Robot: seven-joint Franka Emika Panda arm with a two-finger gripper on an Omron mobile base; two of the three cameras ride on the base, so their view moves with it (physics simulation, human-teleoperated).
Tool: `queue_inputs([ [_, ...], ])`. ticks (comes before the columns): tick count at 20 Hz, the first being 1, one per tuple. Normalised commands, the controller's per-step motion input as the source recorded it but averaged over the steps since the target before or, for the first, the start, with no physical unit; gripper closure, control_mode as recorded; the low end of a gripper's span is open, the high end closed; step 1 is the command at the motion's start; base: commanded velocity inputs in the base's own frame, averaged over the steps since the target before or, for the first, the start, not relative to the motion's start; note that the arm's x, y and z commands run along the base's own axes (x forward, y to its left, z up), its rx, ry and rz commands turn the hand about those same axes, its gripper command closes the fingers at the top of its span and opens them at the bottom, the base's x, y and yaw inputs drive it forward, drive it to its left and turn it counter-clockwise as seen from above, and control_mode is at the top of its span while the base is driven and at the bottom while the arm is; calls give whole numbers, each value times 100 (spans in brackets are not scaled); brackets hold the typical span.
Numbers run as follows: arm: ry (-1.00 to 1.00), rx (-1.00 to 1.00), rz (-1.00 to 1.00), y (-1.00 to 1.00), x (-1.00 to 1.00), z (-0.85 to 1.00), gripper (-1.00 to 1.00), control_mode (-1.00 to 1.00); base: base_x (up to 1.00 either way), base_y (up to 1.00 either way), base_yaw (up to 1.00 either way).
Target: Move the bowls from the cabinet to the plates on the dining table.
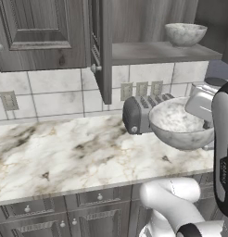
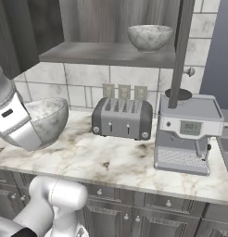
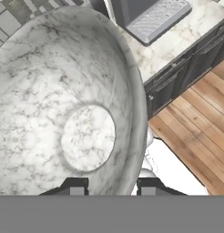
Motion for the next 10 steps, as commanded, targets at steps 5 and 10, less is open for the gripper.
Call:
queue_inputs([
  [5,0,0,0,0,0,0,100,-100,0,0,0],
  [10,0,0,0,0,0,0,100,-100,0,0,0],
])
